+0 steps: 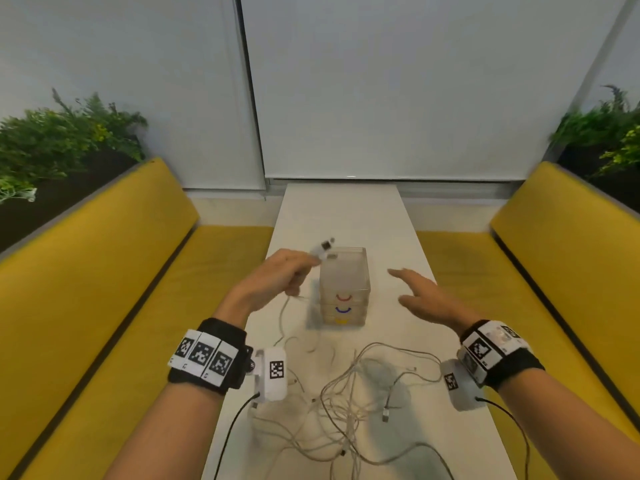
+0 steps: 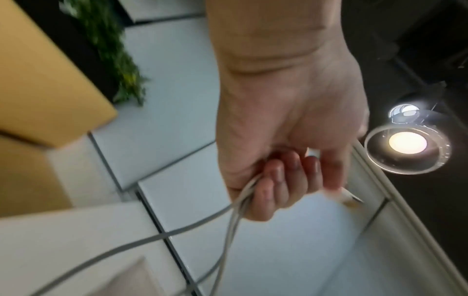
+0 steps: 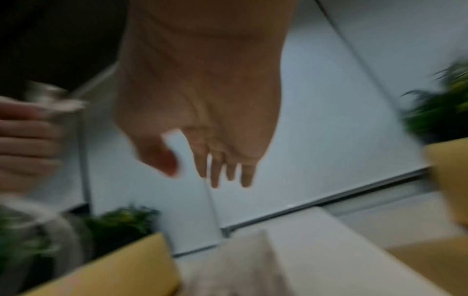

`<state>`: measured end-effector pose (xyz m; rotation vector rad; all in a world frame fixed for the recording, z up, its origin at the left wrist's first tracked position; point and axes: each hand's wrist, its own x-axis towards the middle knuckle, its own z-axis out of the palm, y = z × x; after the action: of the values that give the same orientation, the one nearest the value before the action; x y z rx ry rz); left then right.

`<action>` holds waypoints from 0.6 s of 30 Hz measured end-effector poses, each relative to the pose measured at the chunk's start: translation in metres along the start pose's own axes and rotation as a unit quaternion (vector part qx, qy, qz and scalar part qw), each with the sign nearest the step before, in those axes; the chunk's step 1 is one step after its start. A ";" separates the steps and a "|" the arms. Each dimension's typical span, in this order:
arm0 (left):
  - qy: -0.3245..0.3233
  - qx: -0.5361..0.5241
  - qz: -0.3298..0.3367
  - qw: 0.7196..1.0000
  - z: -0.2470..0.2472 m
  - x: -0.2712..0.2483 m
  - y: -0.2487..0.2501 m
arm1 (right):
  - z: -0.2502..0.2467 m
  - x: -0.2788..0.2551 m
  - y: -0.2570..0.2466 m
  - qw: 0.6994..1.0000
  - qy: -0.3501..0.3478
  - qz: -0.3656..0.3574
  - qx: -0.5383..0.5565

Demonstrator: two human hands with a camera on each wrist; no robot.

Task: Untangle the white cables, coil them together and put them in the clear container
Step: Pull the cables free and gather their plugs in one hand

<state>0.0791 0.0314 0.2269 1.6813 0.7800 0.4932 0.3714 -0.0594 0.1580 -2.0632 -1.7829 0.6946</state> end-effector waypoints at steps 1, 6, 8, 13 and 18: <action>-0.013 -0.093 0.008 0.996 0.008 0.005 0.002 | 0.000 -0.004 -0.023 0.996 -0.008 -0.053 0.077; -0.052 -0.276 0.058 0.958 0.051 0.015 0.015 | 0.019 0.000 -0.105 0.920 -0.067 -0.196 0.333; -0.033 -0.327 0.097 0.940 0.047 0.010 0.025 | 0.017 0.000 -0.112 0.899 -0.074 -0.185 0.391; 0.104 -0.388 0.178 0.898 0.002 -0.019 0.056 | 0.012 -0.001 -0.083 0.934 -0.079 -0.168 0.304; 0.241 -0.398 0.255 0.848 -0.033 -0.036 0.071 | 0.017 0.007 -0.050 0.957 -0.053 -0.139 0.248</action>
<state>0.0482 0.0195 0.3064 0.9440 0.3516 1.4391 0.3214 -0.0458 0.1696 -1.4398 -1.6873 1.0538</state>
